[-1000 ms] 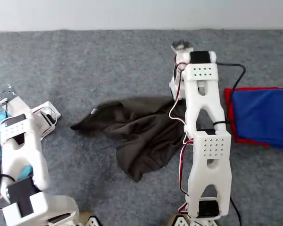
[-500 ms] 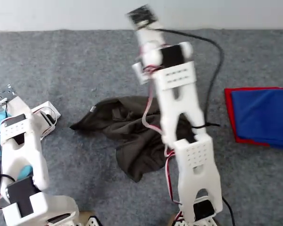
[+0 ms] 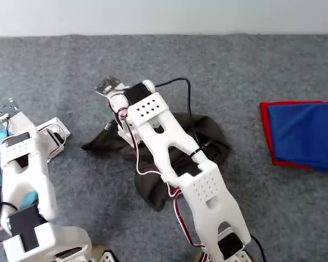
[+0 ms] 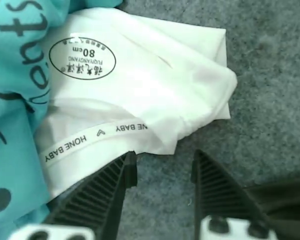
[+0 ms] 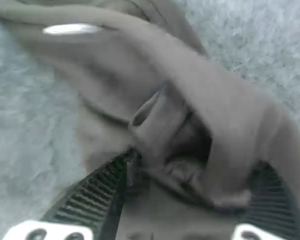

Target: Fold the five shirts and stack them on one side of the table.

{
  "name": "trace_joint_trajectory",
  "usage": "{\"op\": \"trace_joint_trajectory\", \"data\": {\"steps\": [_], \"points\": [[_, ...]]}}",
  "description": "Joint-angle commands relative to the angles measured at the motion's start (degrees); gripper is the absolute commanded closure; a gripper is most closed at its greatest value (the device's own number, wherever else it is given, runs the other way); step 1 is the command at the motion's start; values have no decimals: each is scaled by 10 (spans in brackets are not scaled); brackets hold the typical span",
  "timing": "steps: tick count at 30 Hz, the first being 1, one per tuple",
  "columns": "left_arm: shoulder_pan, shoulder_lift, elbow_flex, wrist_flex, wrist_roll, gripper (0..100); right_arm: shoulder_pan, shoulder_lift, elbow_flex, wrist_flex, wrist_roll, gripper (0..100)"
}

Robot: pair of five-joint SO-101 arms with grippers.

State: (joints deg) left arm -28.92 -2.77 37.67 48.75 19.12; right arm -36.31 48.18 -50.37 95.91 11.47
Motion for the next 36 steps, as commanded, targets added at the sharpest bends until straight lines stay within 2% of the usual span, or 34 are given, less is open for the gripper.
{"op": "trace_joint_trajectory", "data": {"steps": [1,2,3,6,9,13,17,20,31,36], "points": [[0,-4,-7,-7,4,819,44,-4,-19,-61,1,894],[0,-4,-7,-7,4,819,51,-2,-31,-80,1,983],[0,-4,-7,-7,4,819,59,-1,-39,-103,1,996],[0,-4,-7,-7,4,819,84,-1,-55,-183,4,891],[1,-4,-7,-7,4,819,103,-1,-57,-265,13,916],[1,-4,-7,-8,4,819,121,0,-55,-332,90,904],[1,-4,-7,-8,4,819,144,0,-55,-389,87,772],[1,-4,-7,-8,4,819,160,-9,-58,-377,50,697],[1,-4,-7,-8,4,819,208,-34,-245,-224,-79,696],[0,-4,-5,-8,4,819,208,-34,-295,-180,-91,696]]}}
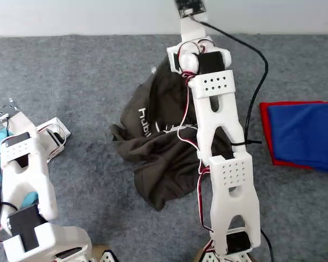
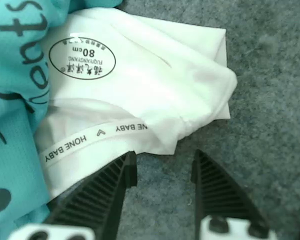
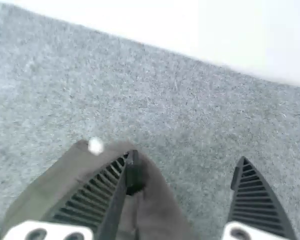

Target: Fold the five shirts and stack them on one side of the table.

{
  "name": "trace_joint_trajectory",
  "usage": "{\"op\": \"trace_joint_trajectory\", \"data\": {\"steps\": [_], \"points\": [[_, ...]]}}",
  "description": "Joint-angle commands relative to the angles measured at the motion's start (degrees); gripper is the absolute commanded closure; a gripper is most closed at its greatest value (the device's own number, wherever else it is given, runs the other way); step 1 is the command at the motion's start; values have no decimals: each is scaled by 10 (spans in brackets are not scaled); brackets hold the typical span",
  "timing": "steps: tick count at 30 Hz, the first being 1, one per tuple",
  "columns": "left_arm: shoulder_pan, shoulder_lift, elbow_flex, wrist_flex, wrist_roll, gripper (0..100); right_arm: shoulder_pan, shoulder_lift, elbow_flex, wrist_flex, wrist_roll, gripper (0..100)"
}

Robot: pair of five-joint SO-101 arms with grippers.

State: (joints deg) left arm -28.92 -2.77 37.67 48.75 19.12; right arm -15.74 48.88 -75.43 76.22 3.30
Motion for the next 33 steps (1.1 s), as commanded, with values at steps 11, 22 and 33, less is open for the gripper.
{"op": "trace_joint_trajectory", "data": {"steps": [11,22,33], "points": [[0,-4,-5,-7,4,819,-52,-36,-50,164,67,755],[0,-4,-5,-7,4,819,-154,64,-46,266,156,805],[-1,-4,-6,-7,4,819,-169,103,-46,267,155,913]]}}
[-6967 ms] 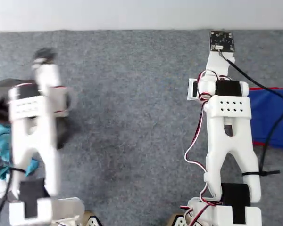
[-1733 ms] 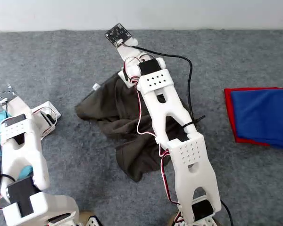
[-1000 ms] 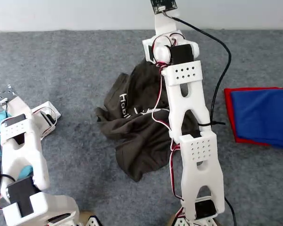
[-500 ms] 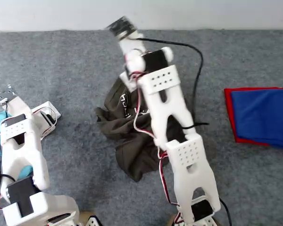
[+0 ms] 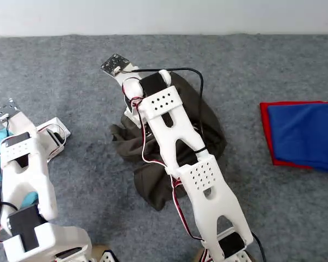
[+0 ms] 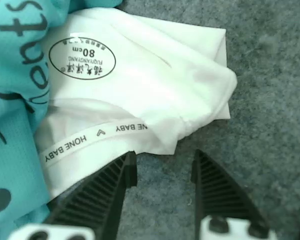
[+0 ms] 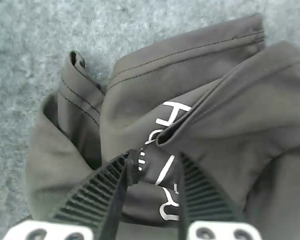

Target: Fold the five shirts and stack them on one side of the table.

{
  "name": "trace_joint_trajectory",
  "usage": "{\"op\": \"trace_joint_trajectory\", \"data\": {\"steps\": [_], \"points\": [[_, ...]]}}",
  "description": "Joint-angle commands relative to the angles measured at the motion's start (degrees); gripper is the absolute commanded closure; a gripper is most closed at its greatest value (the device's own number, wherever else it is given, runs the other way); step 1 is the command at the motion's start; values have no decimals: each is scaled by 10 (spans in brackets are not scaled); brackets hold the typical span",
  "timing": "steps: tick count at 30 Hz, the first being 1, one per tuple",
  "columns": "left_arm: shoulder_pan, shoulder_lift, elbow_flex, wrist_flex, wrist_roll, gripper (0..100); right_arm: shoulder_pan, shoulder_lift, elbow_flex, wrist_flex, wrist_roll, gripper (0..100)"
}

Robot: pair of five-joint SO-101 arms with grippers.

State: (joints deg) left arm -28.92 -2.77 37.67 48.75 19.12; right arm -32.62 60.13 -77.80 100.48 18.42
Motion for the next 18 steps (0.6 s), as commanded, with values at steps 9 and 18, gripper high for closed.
{"op": "trace_joint_trajectory", "data": {"steps": [9,18], "points": [[-1,-4,-6,-7,3,819,14,-7,15,25,4,841],[-1,-4,-6,-7,3,819,18,-7,84,-27,5,834]]}}
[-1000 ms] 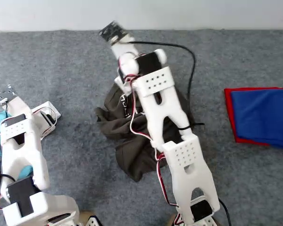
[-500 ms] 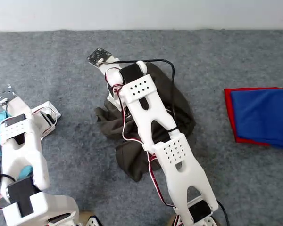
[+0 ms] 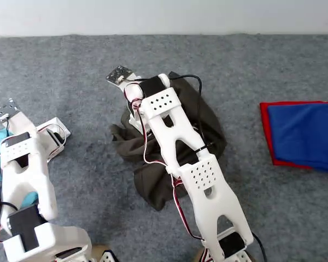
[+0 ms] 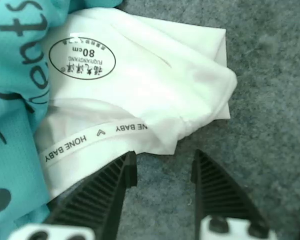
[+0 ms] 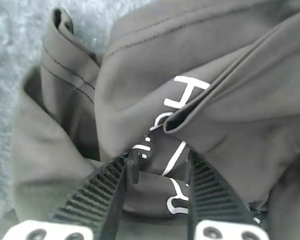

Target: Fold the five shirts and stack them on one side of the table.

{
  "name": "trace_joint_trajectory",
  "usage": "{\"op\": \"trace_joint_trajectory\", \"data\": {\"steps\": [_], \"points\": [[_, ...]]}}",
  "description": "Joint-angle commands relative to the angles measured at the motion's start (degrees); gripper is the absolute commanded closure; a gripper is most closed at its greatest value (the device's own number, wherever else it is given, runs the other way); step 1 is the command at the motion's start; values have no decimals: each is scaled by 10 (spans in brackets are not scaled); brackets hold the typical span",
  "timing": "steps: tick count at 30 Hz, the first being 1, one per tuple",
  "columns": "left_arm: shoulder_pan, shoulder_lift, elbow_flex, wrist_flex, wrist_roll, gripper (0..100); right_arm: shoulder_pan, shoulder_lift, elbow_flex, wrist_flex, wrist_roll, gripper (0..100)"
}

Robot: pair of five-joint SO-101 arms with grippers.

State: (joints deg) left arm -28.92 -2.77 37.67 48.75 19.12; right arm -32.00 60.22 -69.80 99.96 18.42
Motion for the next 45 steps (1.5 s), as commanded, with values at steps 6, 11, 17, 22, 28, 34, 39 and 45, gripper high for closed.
{"op": "trace_joint_trajectory", "data": {"steps": [6,11,17,22,28,34,39,45], "points": [[-2,-4,-6,-7,3,819,13,-8,74,-118,4,834],[-2,-4,-6,-7,3,819,28,-8,89,-164,4,836],[-2,-4,-6,-7,3,819,46,-8,91,-182,4,837],[-2,-4,-6,-7,3,819,55,-8,89,-205,4,864],[-2,-4,-6,-7,3,819,58,-12,88,-207,4,968],[-2,-4,-6,-7,3,819,58,-29,32,-167,4,991],[-2,-4,-6,-7,3,819,58,-40,-69,-56,3,991],[-2,-4,-6,-7,3,819,62,-48,-200,32,-14,991]]}}
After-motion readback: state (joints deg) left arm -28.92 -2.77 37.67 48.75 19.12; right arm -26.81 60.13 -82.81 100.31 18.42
